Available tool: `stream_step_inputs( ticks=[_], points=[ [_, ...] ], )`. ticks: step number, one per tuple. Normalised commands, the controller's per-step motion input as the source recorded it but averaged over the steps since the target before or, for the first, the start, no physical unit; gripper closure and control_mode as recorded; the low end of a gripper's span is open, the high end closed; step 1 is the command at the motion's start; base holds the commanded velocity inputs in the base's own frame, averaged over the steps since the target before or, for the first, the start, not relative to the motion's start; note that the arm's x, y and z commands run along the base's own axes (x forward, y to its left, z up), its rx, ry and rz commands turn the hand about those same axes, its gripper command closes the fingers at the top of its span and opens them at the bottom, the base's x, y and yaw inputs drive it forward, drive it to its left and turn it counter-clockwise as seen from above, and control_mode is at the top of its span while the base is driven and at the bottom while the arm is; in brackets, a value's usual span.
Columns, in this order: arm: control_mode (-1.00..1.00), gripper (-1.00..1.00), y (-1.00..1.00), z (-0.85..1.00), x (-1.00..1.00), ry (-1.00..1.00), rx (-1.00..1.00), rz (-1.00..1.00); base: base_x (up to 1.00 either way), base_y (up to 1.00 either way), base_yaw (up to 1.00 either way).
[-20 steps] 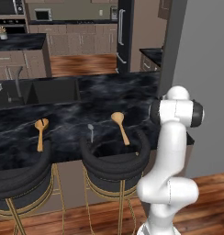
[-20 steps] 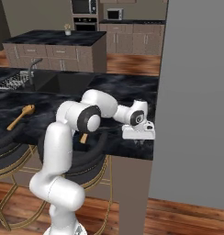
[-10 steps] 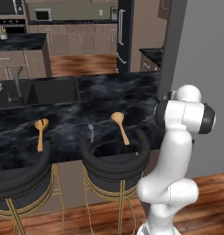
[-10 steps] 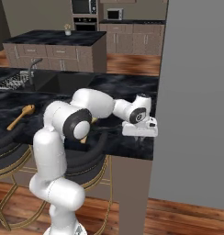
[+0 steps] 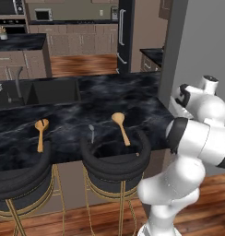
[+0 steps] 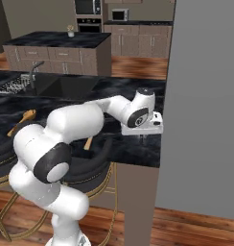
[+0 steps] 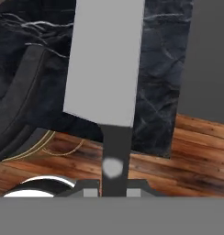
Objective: Pick up the metallic utensils from the counter and place them in the open drawer. Make sure not to pick up any wooden utensils.
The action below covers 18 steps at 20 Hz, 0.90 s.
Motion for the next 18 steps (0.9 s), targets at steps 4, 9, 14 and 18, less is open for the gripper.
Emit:
stream_step_inputs(
  ticks=[4,9,14,18],
  points=[
    [-1.0,1.0,0.06,0.94,-0.46,-0.12,0.0,0.09,0.0,0.0,0.0],
    [-1.0,1.0,0.23,0.7,-0.55,-0.11,0.0,0.07,0.0,0.0,0.0],
    [-1.0,1.0,0.49,0.62,-0.51,-0.18,0.0,0.01,0.0,0.0,0.0],
    [-1.0,1.0,0.44,0.51,-0.54,-0.13,0.0,0.0,0.0,0.0,0.0]
  ],
)
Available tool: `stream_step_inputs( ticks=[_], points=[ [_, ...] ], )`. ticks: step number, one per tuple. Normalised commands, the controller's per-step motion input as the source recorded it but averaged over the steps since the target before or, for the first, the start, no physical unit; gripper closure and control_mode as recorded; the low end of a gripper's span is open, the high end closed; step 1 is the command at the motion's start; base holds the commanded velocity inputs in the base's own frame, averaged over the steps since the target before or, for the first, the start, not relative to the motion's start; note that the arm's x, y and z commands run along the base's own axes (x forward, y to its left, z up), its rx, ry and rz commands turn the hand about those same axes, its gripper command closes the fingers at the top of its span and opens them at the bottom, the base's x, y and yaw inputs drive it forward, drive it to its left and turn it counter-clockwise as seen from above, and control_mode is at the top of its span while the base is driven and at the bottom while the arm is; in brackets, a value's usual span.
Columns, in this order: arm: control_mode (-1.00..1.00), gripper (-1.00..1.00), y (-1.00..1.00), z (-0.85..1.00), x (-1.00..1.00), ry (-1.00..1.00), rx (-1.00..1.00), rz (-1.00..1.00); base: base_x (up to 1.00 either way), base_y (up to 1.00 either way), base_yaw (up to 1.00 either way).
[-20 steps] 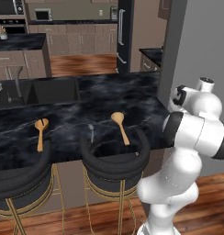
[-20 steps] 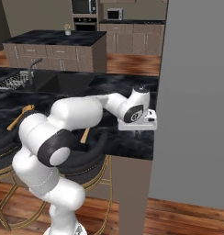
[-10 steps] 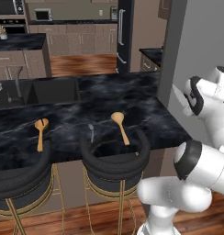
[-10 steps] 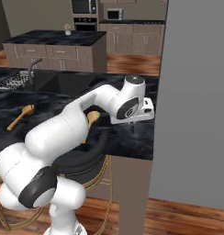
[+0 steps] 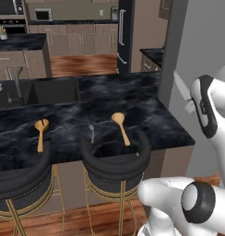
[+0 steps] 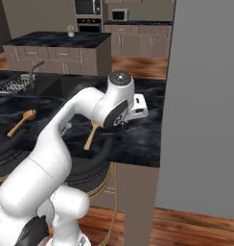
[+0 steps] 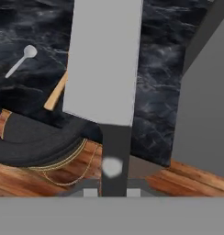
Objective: Pick up the metallic utensils from the counter and place them in the open drawer. Make sure not to pick up any wooden utensils.
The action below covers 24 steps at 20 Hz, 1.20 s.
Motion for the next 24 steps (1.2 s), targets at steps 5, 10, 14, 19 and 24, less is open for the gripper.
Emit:
stream_step_inputs(
  ticks=[5,10,14,19,24],
  points=[
    [-1.0,1.0,0.47,0.33,-0.72,-0.15,0.08,0.0,0.0,0.0,0.0],
    [1.0,1.0,0.43,0.03,-0.55,-0.12,0.07,0.0,-0.32,0.37,0.0],
    [1.0,1.0,0.0,0.0,0.0,0.0,0.0,0.0,-0.91,0.98,0.01],
    [1.0,1.0,0.0,0.0,0.0,0.0,0.0,0.0,-1.0,0.98,0.0],
    [1.0,1.0,0.0,0.0,0.0,0.0,0.0,0.0,-0.81,1.0,0.0]
  ],
)
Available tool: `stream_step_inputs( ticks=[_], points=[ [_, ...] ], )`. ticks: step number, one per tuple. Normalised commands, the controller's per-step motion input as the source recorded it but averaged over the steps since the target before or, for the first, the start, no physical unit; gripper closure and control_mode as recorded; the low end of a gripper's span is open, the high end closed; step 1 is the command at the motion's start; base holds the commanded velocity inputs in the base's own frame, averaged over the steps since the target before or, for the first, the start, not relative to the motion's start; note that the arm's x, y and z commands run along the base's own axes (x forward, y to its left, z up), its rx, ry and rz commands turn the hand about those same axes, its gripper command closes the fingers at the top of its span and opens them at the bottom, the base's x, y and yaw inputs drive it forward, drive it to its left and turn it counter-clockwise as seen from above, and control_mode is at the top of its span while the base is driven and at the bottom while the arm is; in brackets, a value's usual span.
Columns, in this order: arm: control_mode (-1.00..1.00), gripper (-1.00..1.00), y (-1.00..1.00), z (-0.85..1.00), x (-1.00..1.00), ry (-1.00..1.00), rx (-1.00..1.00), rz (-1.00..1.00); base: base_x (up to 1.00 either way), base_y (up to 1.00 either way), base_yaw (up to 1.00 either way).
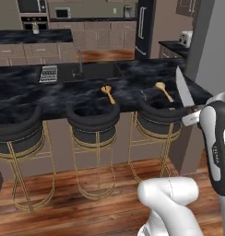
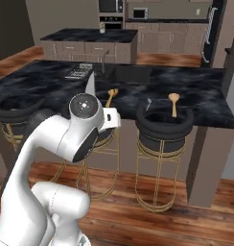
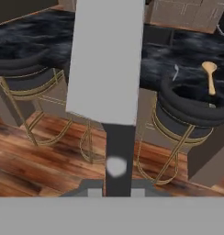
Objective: Pick up the metallic utensils from the counter and place them in the open drawer. Make sure not to pick up any wooden utensils.
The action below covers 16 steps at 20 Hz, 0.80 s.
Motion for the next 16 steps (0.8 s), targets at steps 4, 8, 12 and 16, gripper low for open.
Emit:
stream_step_inputs(
  ticks=[4,8,12,16],
  points=[
    [1.0,1.0,0.0,0.0,0.0,0.0,0.0,0.0,-0.1,1.0,-0.01],
    [1.0,1.0,0.0,0.0,0.0,0.0,0.0,0.0,0.0,1.0,-0.05],
    [1.0,1.0,0.0,0.0,0.0,0.0,0.0,0.0,0.0,1.0,-0.09],
    [1.0,1.0,0.0,0.0,0.0,0.0,0.0,0.0,0.0,1.0,-0.11]
  ],
)
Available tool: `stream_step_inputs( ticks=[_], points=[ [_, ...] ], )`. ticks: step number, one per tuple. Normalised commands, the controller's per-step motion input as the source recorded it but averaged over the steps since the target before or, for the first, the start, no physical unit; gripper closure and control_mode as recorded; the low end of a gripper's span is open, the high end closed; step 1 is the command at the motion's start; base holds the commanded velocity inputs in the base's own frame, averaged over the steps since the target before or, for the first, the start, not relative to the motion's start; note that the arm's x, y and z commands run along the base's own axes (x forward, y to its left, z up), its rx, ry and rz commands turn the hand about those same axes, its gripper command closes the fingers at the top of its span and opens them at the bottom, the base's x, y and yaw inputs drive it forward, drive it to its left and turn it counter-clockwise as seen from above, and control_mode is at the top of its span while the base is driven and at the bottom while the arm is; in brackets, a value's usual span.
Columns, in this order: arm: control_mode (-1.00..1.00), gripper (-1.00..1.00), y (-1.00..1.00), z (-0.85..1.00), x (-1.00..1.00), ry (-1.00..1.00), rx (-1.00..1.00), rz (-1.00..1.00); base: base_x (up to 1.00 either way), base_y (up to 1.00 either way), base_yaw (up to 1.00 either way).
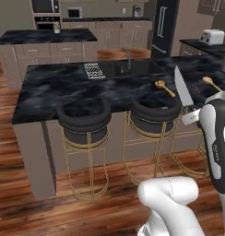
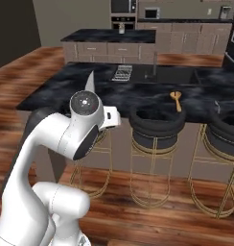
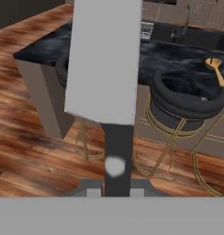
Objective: Pick up the metallic utensils from the counter and place them in the open drawer. Make sure not to pick up any wooden utensils.
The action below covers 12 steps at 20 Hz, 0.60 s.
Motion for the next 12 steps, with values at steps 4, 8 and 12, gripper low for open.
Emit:
stream_step_inputs(
  ticks=[4,8,12],
  points=[
    [1.0,1.0,0.0,0.0,0.0,0.0,0.0,0.0,0.0,1.0,-0.13],
    [1.0,1.0,0.0,0.0,0.0,0.0,0.0,0.0,0.01,1.0,-0.27],
    [1.0,1.0,0.0,0.0,0.0,0.0,0.0,0.0,0.02,1.0,-0.31]
  ],
)
